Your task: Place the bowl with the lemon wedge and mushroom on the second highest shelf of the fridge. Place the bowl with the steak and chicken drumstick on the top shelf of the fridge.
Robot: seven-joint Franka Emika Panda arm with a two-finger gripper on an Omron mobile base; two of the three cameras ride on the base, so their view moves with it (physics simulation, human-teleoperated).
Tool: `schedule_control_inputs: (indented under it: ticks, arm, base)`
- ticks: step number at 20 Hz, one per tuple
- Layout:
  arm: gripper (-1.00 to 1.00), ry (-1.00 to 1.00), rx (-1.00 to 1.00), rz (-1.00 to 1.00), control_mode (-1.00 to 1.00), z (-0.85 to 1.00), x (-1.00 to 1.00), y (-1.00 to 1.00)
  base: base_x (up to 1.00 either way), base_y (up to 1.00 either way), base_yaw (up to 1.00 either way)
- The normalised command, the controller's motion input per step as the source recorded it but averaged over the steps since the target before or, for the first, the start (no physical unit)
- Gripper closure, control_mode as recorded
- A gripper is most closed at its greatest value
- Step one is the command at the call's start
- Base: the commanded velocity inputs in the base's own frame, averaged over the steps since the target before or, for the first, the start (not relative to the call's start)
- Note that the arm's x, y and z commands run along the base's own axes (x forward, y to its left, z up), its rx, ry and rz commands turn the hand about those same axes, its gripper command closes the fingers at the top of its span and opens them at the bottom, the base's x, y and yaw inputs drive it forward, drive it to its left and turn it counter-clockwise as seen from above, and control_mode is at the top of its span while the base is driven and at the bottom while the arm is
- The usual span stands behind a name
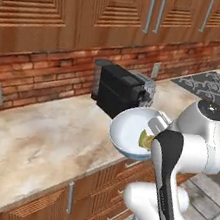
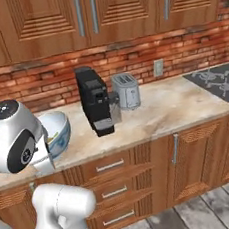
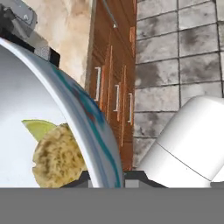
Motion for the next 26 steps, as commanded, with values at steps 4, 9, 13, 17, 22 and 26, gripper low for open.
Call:
schedule_control_inputs:
  ticks: [4,9,13,17,22,26]
  arm:
    - [1.00,0.00,0.00,0.00,1.00,0.00,0.00,0.00]
    - [1.00,0.00,0.00,0.00,1.00,0.00,0.00,0.00]
    - [1.00,0.00,0.00,0.00,1.00,0.00,0.00,0.00]
    - [1.00,0.00,0.00,0.00,1.00,0.00,0.00,0.00]
    - [1.00,0.00,0.00,0.00,1.00,0.00,0.00,0.00]
    - [1.00,0.00,0.00,0.00,1.00,0.00,0.00,0.00]
  base:
    - [0.00,0.00,-0.91]
    - [0.00,-0.27,-0.83]
    - [0.00,-0.87,-0.67]
    - [0.01,-1.00,-0.56]
    - [0.59,-0.92,-0.42]
    - [1.00,-0.43,-0.27]
